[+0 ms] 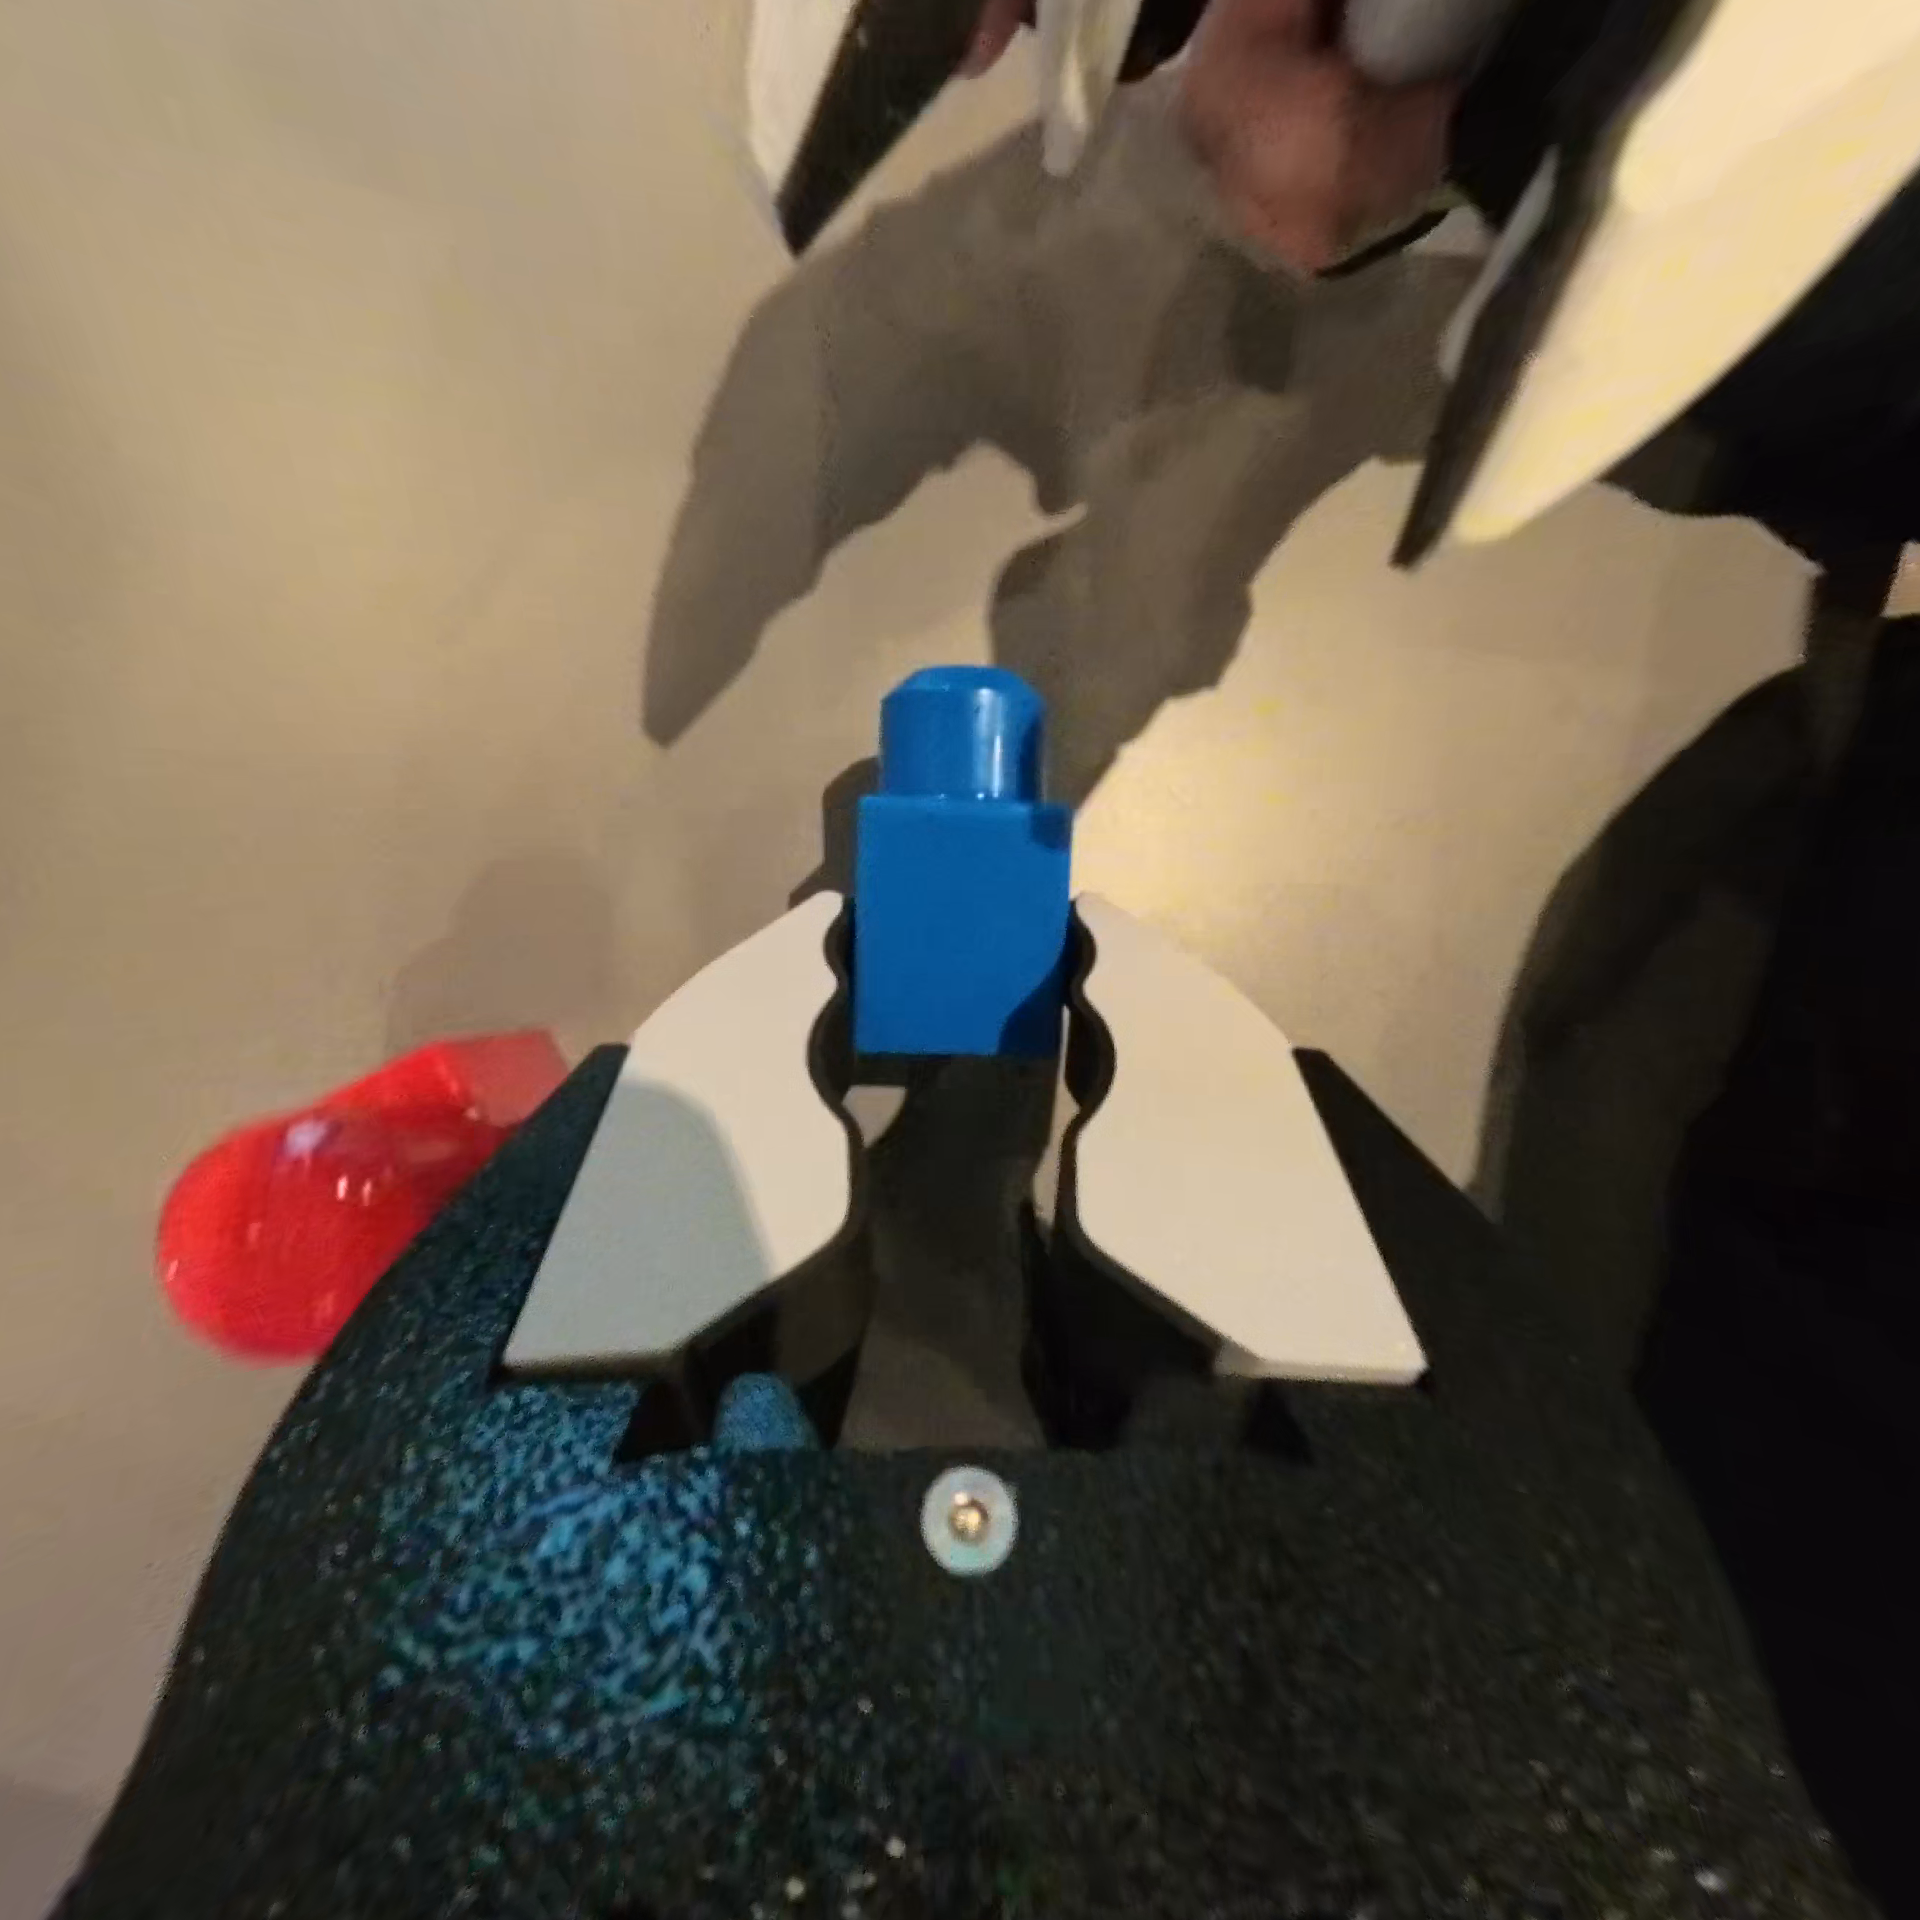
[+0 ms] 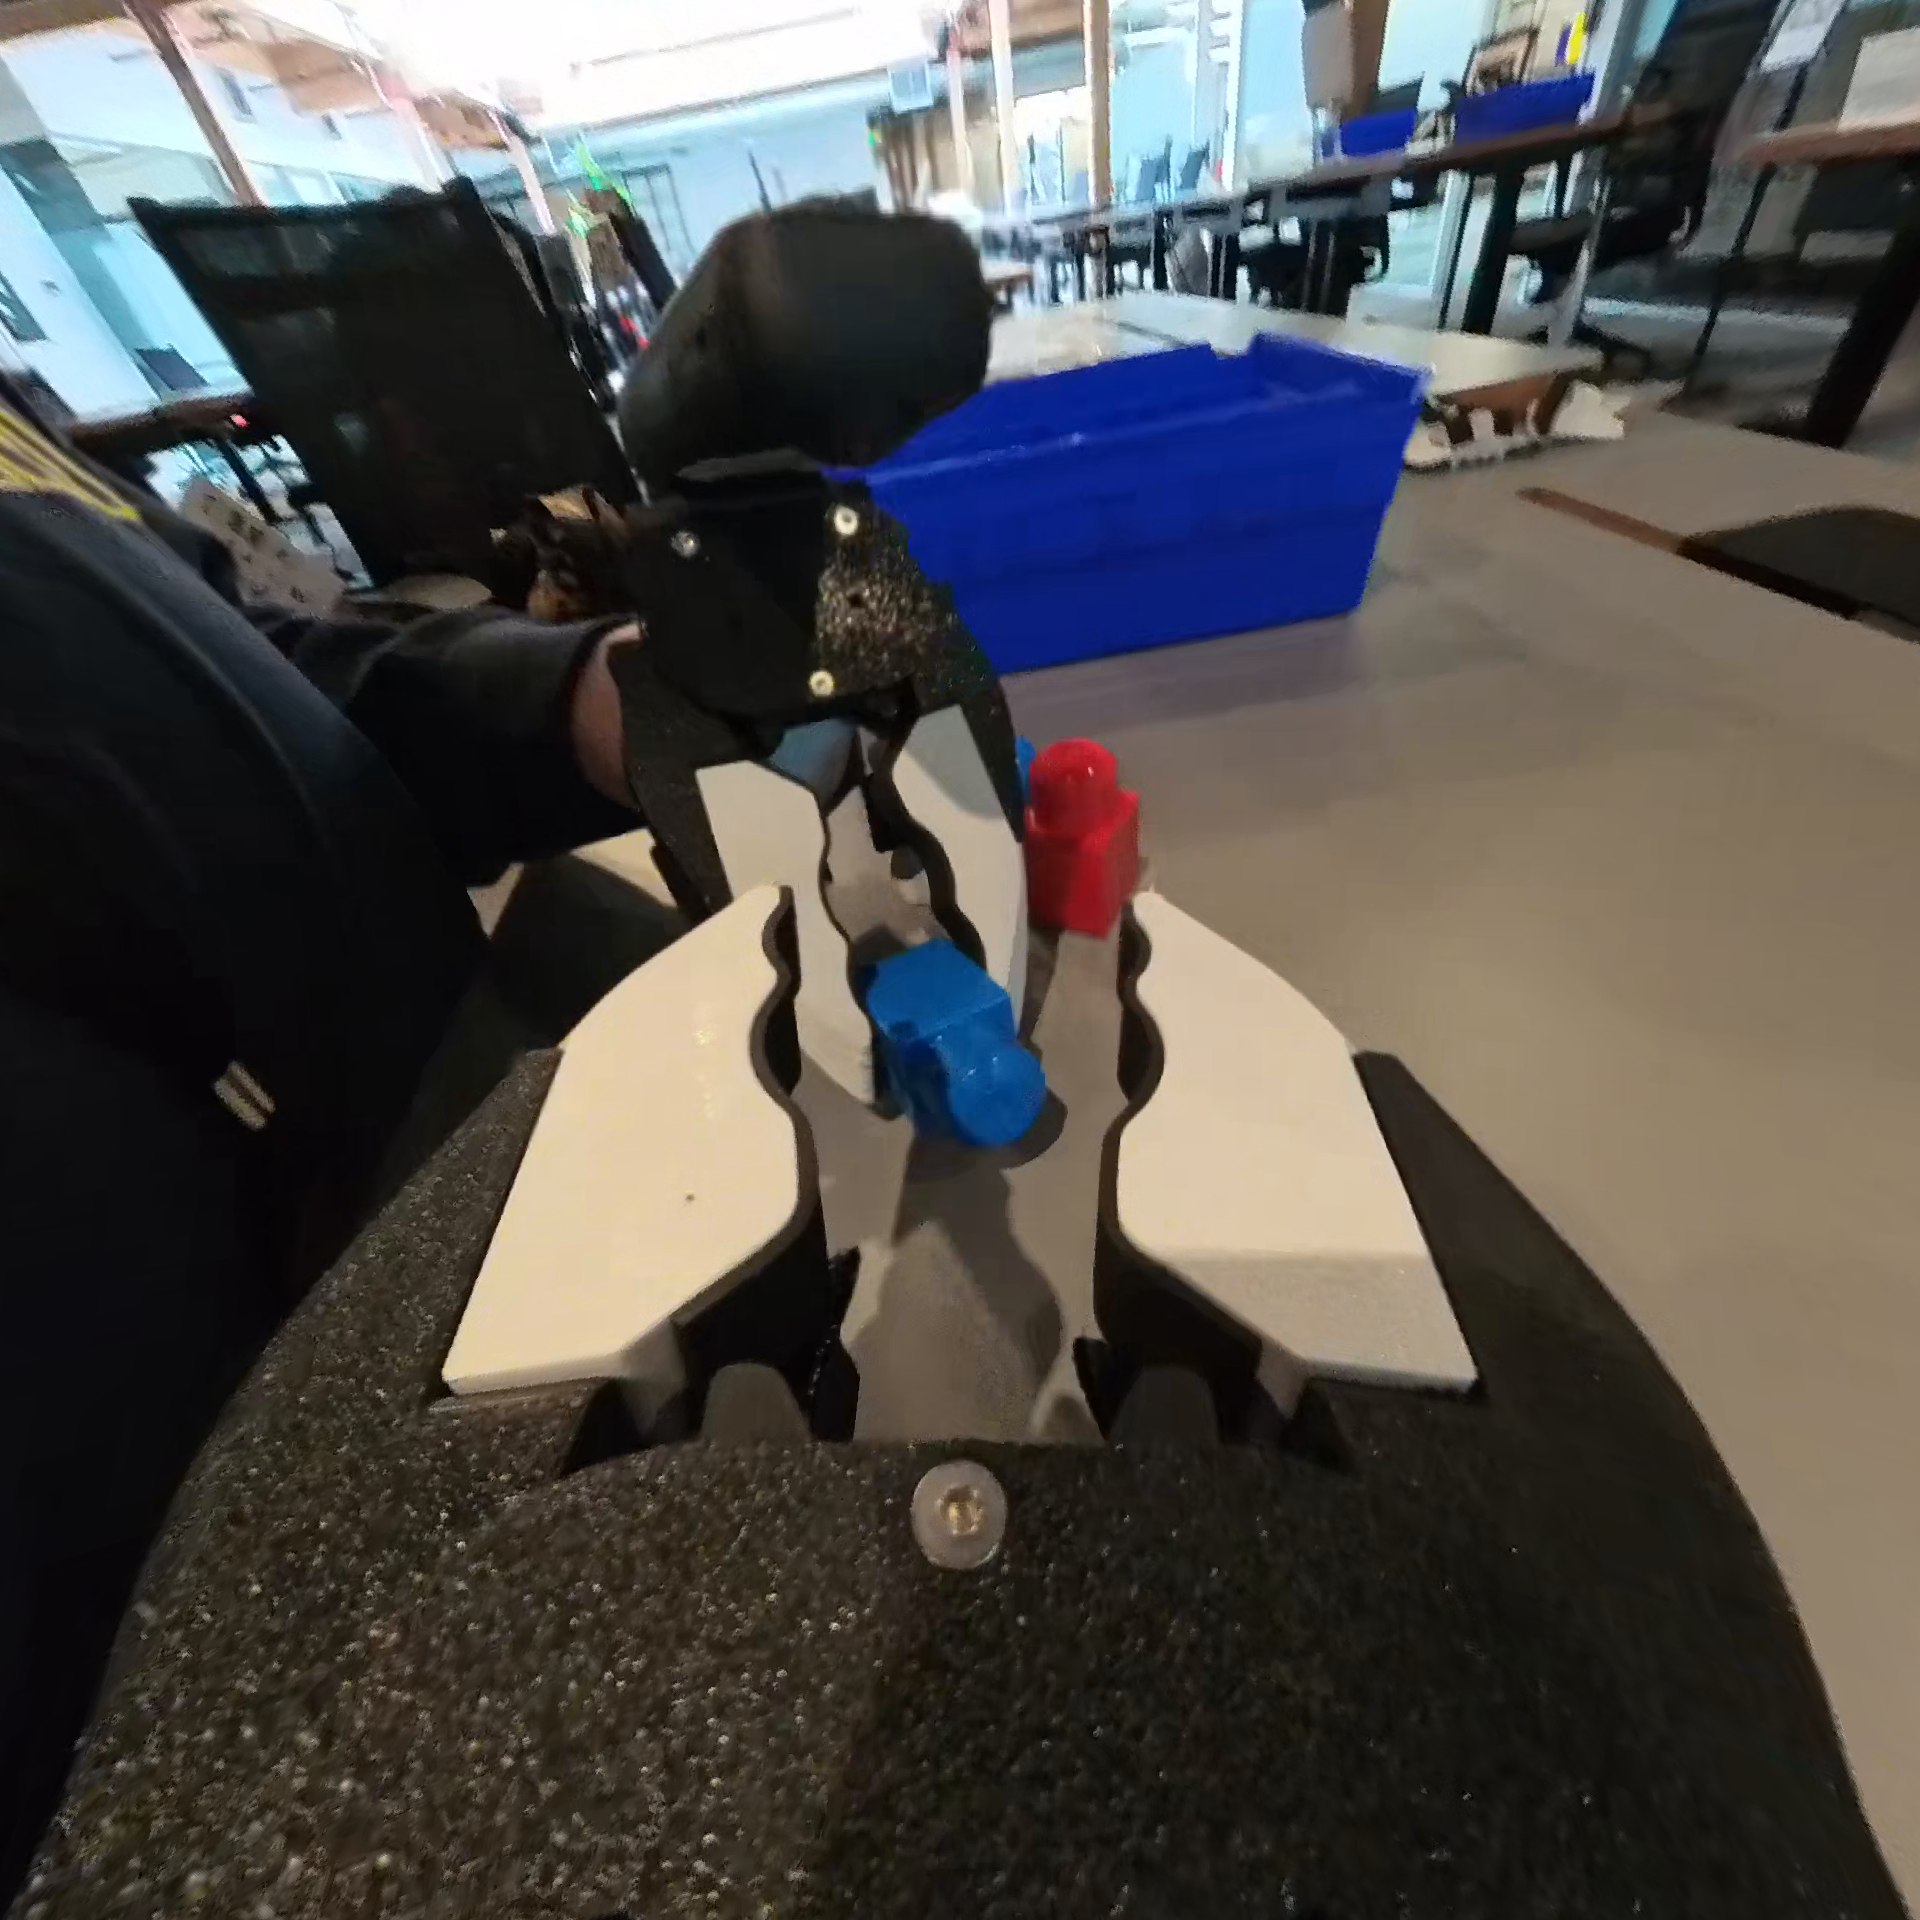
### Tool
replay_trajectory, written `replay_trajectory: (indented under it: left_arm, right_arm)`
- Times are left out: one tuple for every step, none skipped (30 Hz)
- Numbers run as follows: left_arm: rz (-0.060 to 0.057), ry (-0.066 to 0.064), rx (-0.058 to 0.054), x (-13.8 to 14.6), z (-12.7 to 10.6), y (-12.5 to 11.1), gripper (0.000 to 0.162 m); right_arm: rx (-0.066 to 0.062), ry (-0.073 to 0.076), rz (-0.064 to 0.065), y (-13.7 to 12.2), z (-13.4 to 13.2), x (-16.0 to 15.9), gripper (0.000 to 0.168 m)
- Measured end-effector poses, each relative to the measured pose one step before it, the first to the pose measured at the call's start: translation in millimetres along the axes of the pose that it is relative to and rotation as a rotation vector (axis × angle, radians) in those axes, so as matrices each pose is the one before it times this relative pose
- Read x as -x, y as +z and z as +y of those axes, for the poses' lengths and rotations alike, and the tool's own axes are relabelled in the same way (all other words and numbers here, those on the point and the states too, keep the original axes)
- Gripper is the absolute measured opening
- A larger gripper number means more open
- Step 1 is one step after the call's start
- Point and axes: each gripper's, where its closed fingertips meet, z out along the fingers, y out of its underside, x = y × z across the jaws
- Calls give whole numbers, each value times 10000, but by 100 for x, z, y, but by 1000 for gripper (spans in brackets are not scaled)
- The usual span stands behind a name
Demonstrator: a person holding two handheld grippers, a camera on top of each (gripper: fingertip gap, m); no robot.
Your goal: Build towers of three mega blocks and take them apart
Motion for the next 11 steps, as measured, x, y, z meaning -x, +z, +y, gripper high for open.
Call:
replay_trajectory:
  left_arm:
    - [71, 63, 196, 76, -299, 641, 37]
    - [2, 131, 85, 140, -388, 560, 37]
    - [15, 129, 18, 101, -421, 479, 37]
    - [44, 63, -29, 74, -446, 379, 37]
    - [86, 37, -41, 42, -389, 293, 37]
    - [87, 6, -3, -1, -219, 156, 37]
    - [57, -28, 61, -48, -17, -31, 40]
    - [-132, -70, 10, 112, 96, -242, 50]
    - [-262, -43, -176, 197, 50, -514, 57]
    - [-305, -17, -357, 215, -7, -810, 55]
    - [-432, -119, -506, 466, -81, -1059, 51]
  right_arm:
    - [274, 43, 128, -396, 560, -205, 58]
    - [291, 18, 124, -366, 593, -194, 58]
    - [253, 15, 121, -321, 542, -159, 58]
    - [165, 17, 111, -304, 425, -148, 58]
    - [79, 24, 81, -270, 304, -113, 58]
    - [4, 54, 58, -251, 175, -77, 58]
    - [-44, 70, 58, -245, 96, -93, 58]
    - [-61, 52, 70, -225, 29, -112, 58]
    - [-66, 32, 72, -193, -15, -115, 58]
    - [-54, 17, 41, -144, -45, -59, 58]
    - [-29, -1, 29, -85, -54, -55, 58]
